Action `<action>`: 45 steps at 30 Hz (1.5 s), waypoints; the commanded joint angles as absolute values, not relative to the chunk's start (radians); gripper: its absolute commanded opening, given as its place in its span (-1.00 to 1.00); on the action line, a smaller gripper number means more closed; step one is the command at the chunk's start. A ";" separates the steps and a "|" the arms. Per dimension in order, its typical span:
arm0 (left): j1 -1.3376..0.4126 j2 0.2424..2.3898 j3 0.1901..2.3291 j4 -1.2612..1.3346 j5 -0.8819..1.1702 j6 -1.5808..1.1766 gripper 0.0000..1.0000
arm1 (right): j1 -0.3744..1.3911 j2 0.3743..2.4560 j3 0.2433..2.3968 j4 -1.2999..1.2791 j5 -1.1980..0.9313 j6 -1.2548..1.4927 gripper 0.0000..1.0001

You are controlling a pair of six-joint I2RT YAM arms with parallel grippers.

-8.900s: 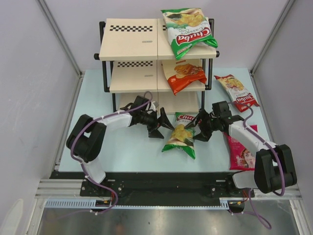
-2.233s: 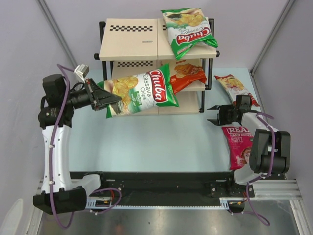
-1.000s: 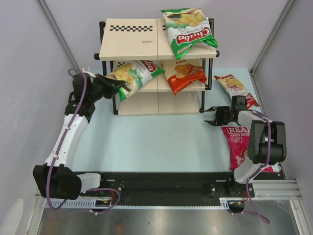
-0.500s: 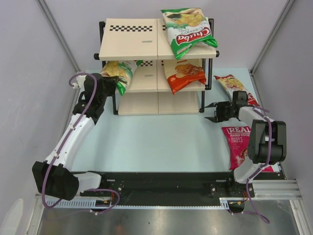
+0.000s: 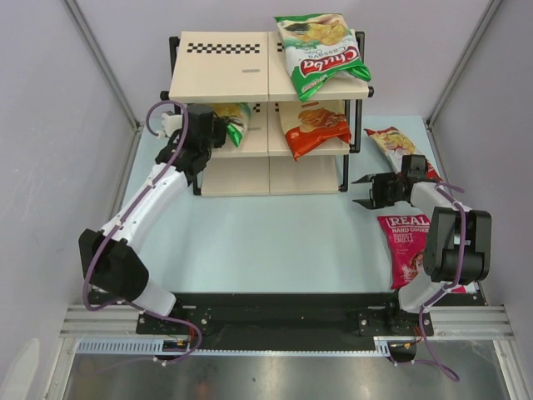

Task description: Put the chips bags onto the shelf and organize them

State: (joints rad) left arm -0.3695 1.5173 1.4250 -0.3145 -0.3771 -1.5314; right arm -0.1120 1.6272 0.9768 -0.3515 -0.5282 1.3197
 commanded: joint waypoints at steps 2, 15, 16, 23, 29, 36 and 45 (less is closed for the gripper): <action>-0.442 1.511 1.486 -0.511 -0.391 -1.592 -0.86 | -0.127 1.608 1.005 -0.353 -0.543 1.313 0.19; -0.449 1.479 1.514 -0.631 -0.385 -1.531 0.06 | -0.109 1.626 1.005 -0.322 -0.551 1.327 0.19; -0.449 1.477 1.519 -0.634 -0.384 -1.516 0.11 | -0.109 1.625 1.005 -0.324 -0.549 1.322 0.19; -0.440 1.398 1.562 -0.696 -0.437 -1.390 0.60 | -0.106 1.635 1.005 -0.327 -0.532 1.324 0.28; -0.393 1.226 1.431 -0.571 -0.385 -1.324 0.73 | -0.113 1.621 1.005 -0.350 -0.522 1.321 0.26; -0.356 1.111 1.353 -0.623 -0.278 -1.186 0.73 | -0.120 1.605 1.081 -0.391 -0.483 1.226 0.25; -0.356 1.126 1.428 -0.793 -0.074 -0.682 0.72 | -0.215 1.591 1.256 -0.603 -0.364 0.892 0.24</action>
